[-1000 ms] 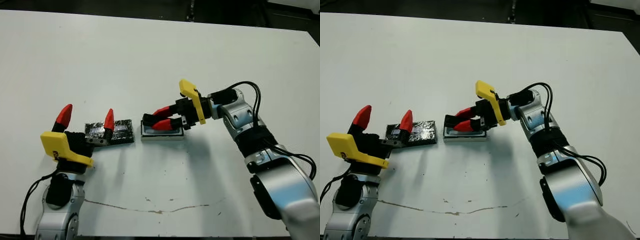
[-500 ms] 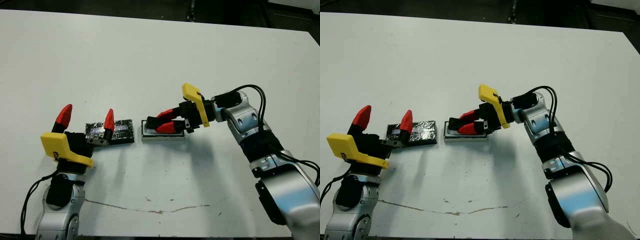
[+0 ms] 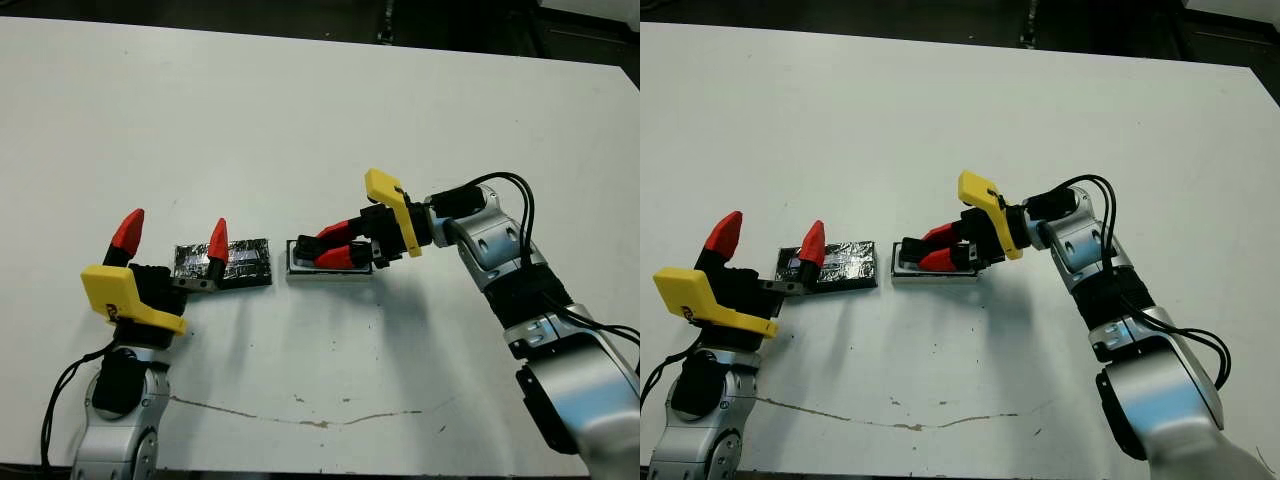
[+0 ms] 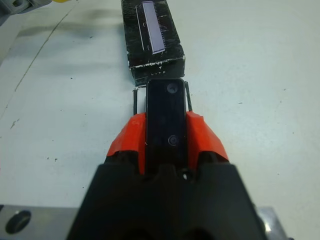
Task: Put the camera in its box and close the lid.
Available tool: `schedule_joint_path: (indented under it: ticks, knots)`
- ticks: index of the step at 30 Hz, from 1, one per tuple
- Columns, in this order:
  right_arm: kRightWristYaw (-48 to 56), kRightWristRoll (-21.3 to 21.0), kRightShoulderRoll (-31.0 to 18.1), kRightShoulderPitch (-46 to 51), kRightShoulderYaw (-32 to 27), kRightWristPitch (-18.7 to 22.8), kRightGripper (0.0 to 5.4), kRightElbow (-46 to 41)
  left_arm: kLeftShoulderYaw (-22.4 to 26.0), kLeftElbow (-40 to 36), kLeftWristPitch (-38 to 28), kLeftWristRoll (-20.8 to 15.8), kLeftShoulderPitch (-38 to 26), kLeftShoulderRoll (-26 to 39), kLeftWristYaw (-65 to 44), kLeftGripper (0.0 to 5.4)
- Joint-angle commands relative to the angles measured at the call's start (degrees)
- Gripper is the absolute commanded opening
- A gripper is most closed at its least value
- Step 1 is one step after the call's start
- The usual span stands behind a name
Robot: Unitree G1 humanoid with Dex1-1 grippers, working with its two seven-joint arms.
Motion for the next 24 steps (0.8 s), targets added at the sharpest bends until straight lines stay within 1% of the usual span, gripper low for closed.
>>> schedule_joint_path:
  ticks: [1,3,7,10,11,13,15,18,21,24]
  knots:
    - [-1.12,-2.17,-3.80,2.69,0.67,3.85,1.65,0.90,-0.18,0.29,0.32,0.39,0.93,0.47,-0.13,5.40]
    - [-0.90,-1.90,-3.95,2.66,0.70,4.43,2.01,0.12,-0.17,0.33,0.28,0.23,0.93,0.40,-0.20,5.40]
    - [-0.22,-1.94,-4.03,2.53,0.69,-1.00,2.49,0.20,-0.26,0.39,0.10,0.51,0.95,0.49,-0.20,5.40]
    - [0.51,-1.23,-4.12,2.33,0.40,-2.93,2.87,0.65,-0.28,0.40,-0.04,0.60,1.01,0.47,-0.19,5.40]
    - [1.23,-0.75,-4.05,2.22,0.13,-4.30,3.07,1.25,-0.23,0.40,0.05,0.17,1.01,0.39,-0.36,5.40]
    - [2.44,0.23,-3.84,1.98,-0.65,-6.14,3.30,2.36,-0.22,0.48,0.11,0.11,0.92,0.43,-0.40,5.40]
    - [2.84,0.36,-4.15,1.55,-0.96,-6.02,3.60,2.27,-0.24,0.38,0.43,-0.11,0.80,0.30,-0.29,5.40]
    - [2.78,0.47,-4.99,1.36,-1.43,-4.70,4.03,0.46,-0.44,0.14,0.47,0.45,0.79,0.31,0.03,5.40]
    - [2.74,0.27,-6.04,1.24,-1.82,-6.41,4.49,-0.98,-0.46,0.07,0.60,0.23,0.70,0.33,-0.09,5.40]
    - [3.02,1.19,-6.73,1.09,-2.79,-5.81,4.90,-2.09,-0.44,0.02,0.90,-0.07,0.55,0.41,-0.13,5.40]
